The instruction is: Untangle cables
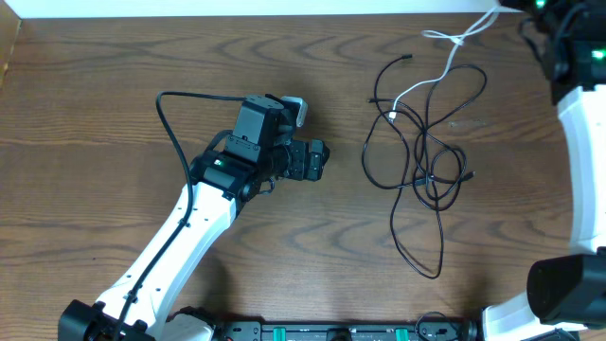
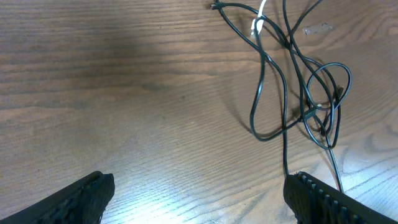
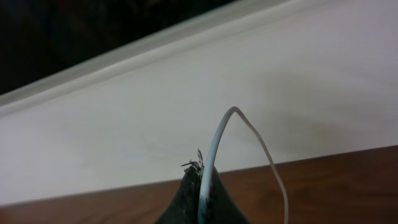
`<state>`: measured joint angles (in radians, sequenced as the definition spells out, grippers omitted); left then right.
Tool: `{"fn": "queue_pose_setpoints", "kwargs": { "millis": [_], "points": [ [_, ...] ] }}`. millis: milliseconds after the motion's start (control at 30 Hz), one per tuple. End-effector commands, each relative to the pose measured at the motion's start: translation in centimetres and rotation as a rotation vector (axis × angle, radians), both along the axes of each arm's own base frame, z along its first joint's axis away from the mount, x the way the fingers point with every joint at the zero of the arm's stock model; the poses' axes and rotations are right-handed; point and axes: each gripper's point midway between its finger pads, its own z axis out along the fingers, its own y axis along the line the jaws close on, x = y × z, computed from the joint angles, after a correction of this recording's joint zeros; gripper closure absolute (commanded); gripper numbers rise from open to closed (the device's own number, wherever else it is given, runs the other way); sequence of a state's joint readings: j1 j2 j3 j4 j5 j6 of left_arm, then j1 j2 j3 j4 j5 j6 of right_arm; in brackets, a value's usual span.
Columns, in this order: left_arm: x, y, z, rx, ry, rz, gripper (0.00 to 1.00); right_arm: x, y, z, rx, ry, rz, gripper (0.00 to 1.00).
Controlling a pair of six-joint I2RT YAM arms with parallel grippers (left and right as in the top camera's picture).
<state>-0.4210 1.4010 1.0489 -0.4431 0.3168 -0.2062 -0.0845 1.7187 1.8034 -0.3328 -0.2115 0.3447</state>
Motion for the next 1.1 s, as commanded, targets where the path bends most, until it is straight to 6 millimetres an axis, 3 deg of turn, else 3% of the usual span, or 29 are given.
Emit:
{"fn": "queue_pose_setpoints", "kwargs": {
  "millis": [0, 167, 300, 433, 533, 633, 900, 1000, 1067],
  "points": [
    [-0.1, -0.2, -0.3, -0.003, 0.012, -0.01, 0.08, -2.0, -3.5, 4.1, -0.081, -0.098, -0.084, 0.99],
    [-0.1, -0.2, -0.3, -0.003, 0.012, -0.01, 0.08, -4.3, -8.5, 6.7, -0.104, -0.146, -0.223, 0.99],
    [-0.1, -0.2, -0.3, -0.003, 0.012, -0.01, 0.08, -7.7, -14.5, 7.8, -0.146, -0.128, -0.478, 0.99],
    [-0.1, -0.2, -0.3, -0.003, 0.012, -0.01, 0.07, -13.3, -20.9, 6.3, -0.254, 0.02, -0.853, 0.99],
    [-0.1, -0.2, -0.3, -0.003, 0.011, -0.01, 0.08, -16.7, -23.6, 5.0, -0.348, 0.145, -1.032, 0.99],
    [-0.1, -0.2, -0.3, -0.003, 0.011, -0.01, 0.08, -18.0, -24.5, 3.5, -0.37, 0.229, -1.073, 0.99],
    [-0.2, -0.2, -0.3, -0.002, 0.015, -0.01, 0.08, -19.4, -24.5, -0.1, -0.335, 0.384, -1.076, 0.99],
    [-0.2, -0.2, -0.4, 0.0, 0.018, -0.01, 0.08, -18.9, -23.2, -2.1, -0.231, 0.423, -1.007, 0.99],
    [-0.2, -0.2, -0.4, -0.001, 0.018, -0.01, 0.08, -18.0, -21.2, -4.0, -0.107, 0.453, -0.902, 0.99]
  ]
}}
